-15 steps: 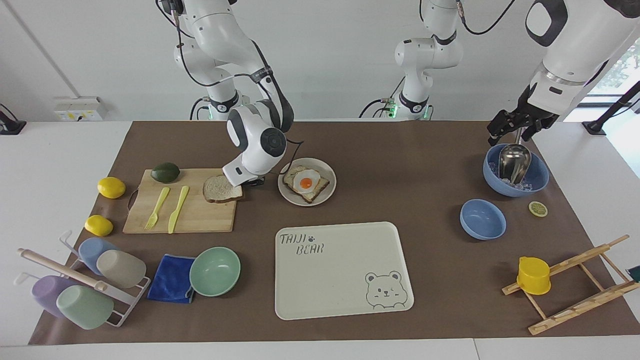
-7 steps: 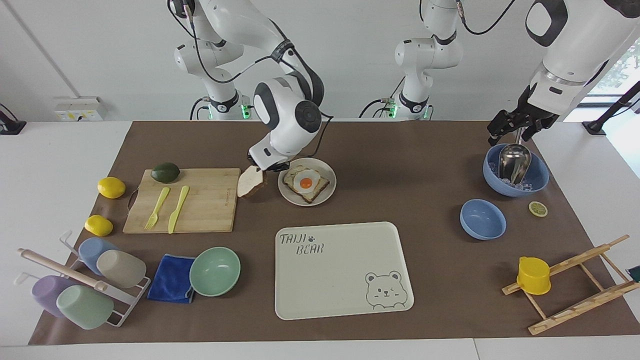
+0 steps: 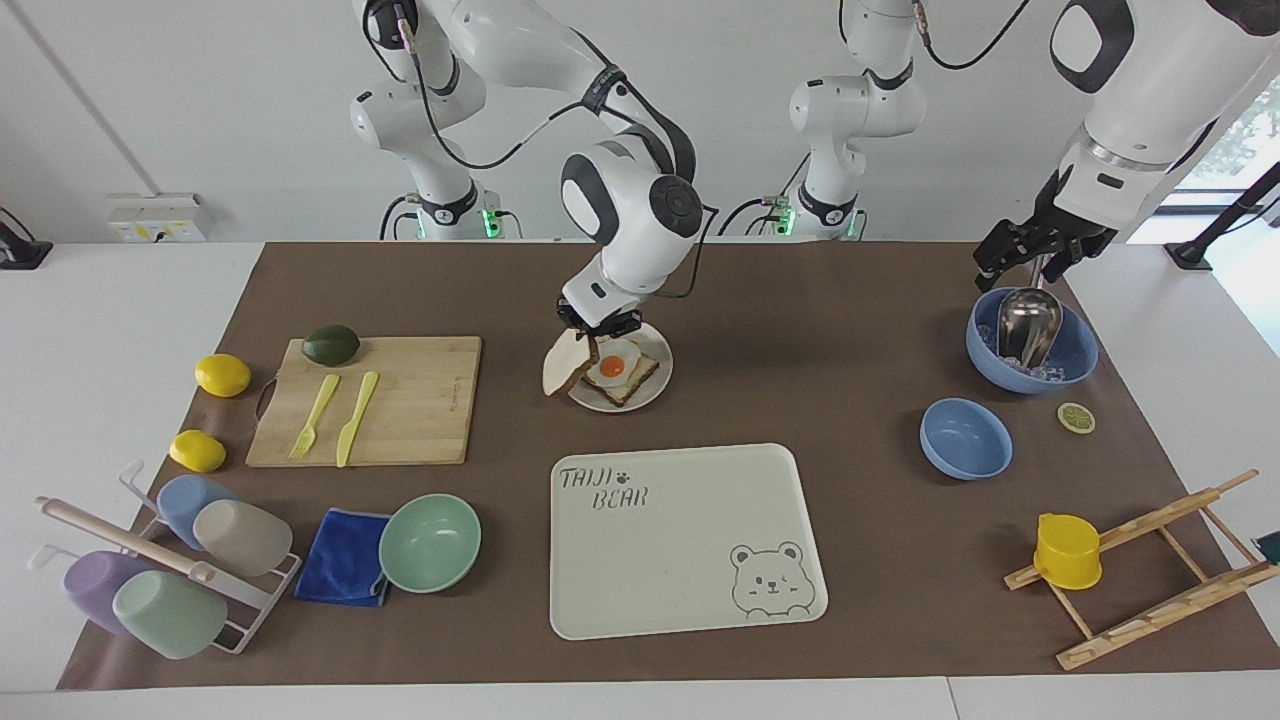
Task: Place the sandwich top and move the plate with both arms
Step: 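Lower the bread slice onto the egg toast with the right gripper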
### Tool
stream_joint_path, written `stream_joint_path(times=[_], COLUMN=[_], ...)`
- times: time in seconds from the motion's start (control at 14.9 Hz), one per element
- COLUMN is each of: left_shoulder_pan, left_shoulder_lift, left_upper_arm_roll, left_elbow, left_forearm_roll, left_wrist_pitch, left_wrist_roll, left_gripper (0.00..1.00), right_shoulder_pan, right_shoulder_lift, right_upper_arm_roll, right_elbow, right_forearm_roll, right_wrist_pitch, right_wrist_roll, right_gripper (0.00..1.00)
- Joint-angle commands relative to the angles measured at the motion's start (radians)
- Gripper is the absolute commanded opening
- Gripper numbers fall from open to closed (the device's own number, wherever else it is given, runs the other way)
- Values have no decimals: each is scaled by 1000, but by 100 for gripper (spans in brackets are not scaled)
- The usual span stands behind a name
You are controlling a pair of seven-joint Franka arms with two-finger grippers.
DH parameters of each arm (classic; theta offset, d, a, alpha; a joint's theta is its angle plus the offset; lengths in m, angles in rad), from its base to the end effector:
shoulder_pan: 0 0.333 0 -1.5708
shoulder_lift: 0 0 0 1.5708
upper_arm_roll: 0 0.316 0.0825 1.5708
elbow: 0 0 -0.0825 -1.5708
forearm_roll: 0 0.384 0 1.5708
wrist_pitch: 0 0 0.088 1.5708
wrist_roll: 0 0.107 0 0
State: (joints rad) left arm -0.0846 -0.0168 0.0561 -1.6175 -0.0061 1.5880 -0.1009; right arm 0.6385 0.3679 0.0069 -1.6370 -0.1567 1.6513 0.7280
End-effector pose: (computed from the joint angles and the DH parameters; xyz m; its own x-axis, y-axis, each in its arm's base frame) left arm 0.5499 -0.0161 0.6132 0.9973 0.0724 -0.0134 0.0725 -0.9974 0.0057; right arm 0.5047 0.3600 0.3817 0.9835 -0.0703 -0.1666 -0.0107 -0.9422 0.3348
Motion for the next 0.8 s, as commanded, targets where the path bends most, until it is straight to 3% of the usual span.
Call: stream_joint_path(times=[0.0, 0.2, 0.74], left_shoulder_pan=[-1, 5, -1], left_shoulder_lift=[-20, -20, -37], left_upper_arm_roll=[-2, -2, -4], left_elbow=[-22, -22, -54], left_forearm_roll=[6, 6, 5], left_wrist_pitch=[9, 4, 4], left_wrist_roll=[1, 1, 13], left_gripper=[100, 100, 100], right_shoulder_pan=[0, 1, 17], right_shoulder_lift=[8, 3, -4], right_upper_arm_roll=[4, 4, 7], right_elbow=[-6, -40, -72], right_forearm_roll=[60, 108, 148], right_wrist_pitch=[54, 129, 182], right_wrist_roll=[66, 126, 179], right_gripper=[0, 0, 0])
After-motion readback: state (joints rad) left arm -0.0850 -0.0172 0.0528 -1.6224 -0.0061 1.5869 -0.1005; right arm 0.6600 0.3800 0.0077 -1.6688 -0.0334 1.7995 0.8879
